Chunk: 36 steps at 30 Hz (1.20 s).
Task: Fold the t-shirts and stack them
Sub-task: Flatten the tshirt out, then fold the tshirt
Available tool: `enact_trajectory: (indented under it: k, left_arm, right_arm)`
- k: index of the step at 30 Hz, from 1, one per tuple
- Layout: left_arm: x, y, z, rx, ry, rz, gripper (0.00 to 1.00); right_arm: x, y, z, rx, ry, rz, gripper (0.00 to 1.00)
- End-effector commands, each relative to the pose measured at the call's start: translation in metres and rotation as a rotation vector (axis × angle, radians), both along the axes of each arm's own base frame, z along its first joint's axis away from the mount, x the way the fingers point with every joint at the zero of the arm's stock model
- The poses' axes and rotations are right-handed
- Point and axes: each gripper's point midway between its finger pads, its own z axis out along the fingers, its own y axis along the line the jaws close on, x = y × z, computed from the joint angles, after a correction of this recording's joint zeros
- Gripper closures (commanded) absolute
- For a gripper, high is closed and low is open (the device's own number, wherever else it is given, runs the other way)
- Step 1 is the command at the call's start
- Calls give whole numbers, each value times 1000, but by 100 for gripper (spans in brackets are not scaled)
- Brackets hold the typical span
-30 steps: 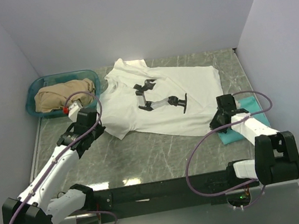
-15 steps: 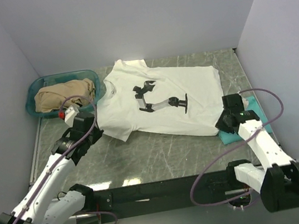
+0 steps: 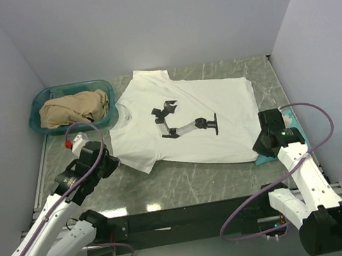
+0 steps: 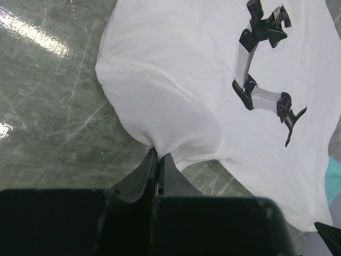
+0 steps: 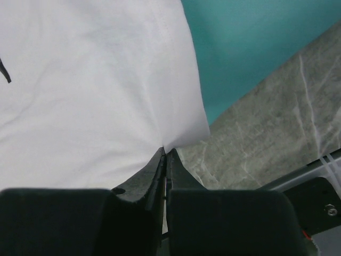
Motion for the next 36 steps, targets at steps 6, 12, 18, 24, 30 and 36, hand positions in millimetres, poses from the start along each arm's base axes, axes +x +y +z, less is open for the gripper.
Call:
enact_trajectory:
  k: [6, 12, 18, 24, 30, 36]
  left_arm:
    - [22, -16, 4, 31, -32, -66, 99]
    - [71, -39, 32, 96, -141, -141, 99]
    - [121, -54, 57, 231, -227, -201, 99]
    - [164, -77, 64, 349, -269, -316, 99]
    - [205, -83, 58, 454, -248, -319, 99]
    - [242, -91, 43, 495, -231, -345, 99]
  right_arm:
    - [14, -9, 20, -48, -44, 6, 98]
    - [33, -7, 23, -48, -41, 32, 98]
    - [56, -10, 29, -42, -43, 40, 98]
    - [81, -16, 33, -40, -34, 43, 98]
    - [112, -24, 39, -34, -35, 37, 99]
    - [138, -22, 31, 5, -15, 45, 98]
